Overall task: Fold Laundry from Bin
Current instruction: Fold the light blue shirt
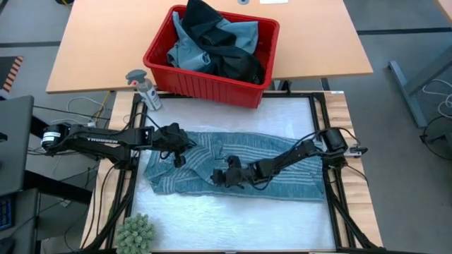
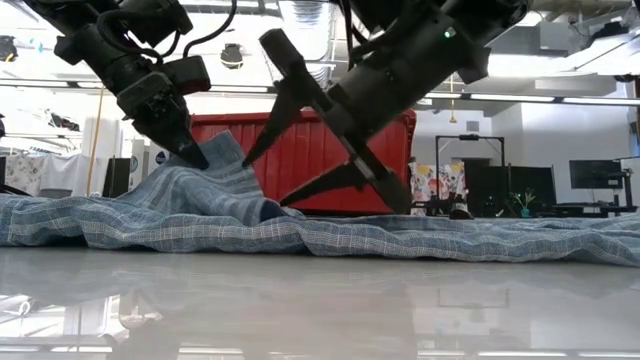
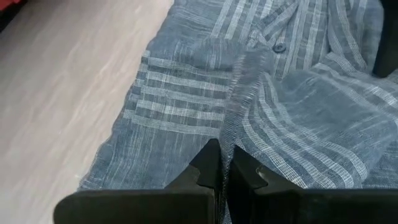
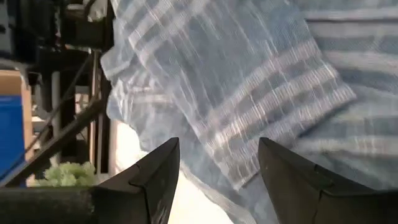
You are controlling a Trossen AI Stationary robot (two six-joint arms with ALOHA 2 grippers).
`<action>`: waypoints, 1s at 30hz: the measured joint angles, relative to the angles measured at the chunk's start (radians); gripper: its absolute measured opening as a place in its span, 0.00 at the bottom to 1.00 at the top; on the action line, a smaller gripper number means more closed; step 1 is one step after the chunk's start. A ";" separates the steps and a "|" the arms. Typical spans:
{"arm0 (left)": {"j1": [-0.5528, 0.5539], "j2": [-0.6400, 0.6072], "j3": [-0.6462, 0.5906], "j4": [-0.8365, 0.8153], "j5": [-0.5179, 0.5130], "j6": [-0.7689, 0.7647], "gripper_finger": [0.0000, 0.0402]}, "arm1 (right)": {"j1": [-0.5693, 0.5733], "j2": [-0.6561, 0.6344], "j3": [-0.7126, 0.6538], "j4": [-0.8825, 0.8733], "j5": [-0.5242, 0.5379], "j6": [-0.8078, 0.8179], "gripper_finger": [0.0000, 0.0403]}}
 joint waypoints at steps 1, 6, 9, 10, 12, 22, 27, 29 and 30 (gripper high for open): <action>0.000 0.000 0.000 0.000 0.000 0.000 0.00 | 0.000 -0.001 0.000 -0.012 -0.005 -0.010 0.61; 0.000 0.000 0.000 0.000 0.000 0.000 0.00 | -0.039 -0.041 -0.001 -0.075 -0.059 -0.157 0.61; 0.000 0.000 0.000 0.000 0.000 -0.001 0.00 | -0.074 -0.069 0.002 -0.111 -0.071 -0.262 0.61; 0.000 0.000 0.000 0.000 0.000 -0.001 0.00 | -0.085 -0.074 0.002 -0.133 -0.075 -0.290 0.61; 0.000 0.000 0.000 -0.001 0.000 -0.001 0.00 | -0.106 -0.076 0.001 -0.150 -0.111 -0.345 0.61; 0.000 0.000 0.000 0.001 -0.001 -0.003 0.00 | -0.122 -0.049 -0.001 -0.217 -0.190 -0.391 0.61; 0.000 0.000 0.000 0.004 -0.001 0.000 0.00 | -0.129 -0.030 0.000 -0.209 -0.197 -0.407 0.61; 0.000 0.000 0.000 0.005 -0.001 0.000 0.00 | -0.133 -0.023 0.000 -0.199 -0.197 -0.410 0.60; 0.000 0.000 0.000 0.006 -0.001 0.000 0.00 | -0.135 -0.022 0.000 -0.199 -0.200 -0.415 0.60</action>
